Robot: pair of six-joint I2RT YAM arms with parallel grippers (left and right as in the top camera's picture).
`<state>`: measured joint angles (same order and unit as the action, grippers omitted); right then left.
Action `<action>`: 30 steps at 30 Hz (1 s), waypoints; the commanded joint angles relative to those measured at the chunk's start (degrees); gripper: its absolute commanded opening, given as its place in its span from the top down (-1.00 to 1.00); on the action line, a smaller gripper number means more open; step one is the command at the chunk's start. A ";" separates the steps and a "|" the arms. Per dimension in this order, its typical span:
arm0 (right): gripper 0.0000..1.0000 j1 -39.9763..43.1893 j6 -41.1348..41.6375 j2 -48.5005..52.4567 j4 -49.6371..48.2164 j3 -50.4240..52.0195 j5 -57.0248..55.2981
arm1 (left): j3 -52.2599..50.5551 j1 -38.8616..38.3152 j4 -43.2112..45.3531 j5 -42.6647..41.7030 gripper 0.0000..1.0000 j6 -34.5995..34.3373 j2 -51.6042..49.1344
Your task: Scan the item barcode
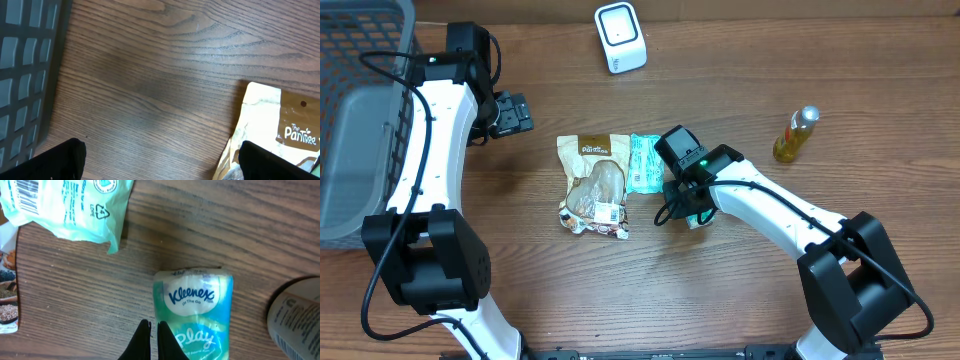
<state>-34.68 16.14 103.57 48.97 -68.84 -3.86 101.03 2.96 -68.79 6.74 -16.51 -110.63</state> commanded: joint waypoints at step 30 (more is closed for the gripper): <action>0.93 -0.37 0.81 0.09 -4.24 7.41 3.06 | 0.92 -0.74 0.07 0.74 -0.99 0.24 0.90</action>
<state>-34.65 17.85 103.57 46.57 -64.16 -5.34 101.03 2.96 -68.79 6.74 -16.49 -110.63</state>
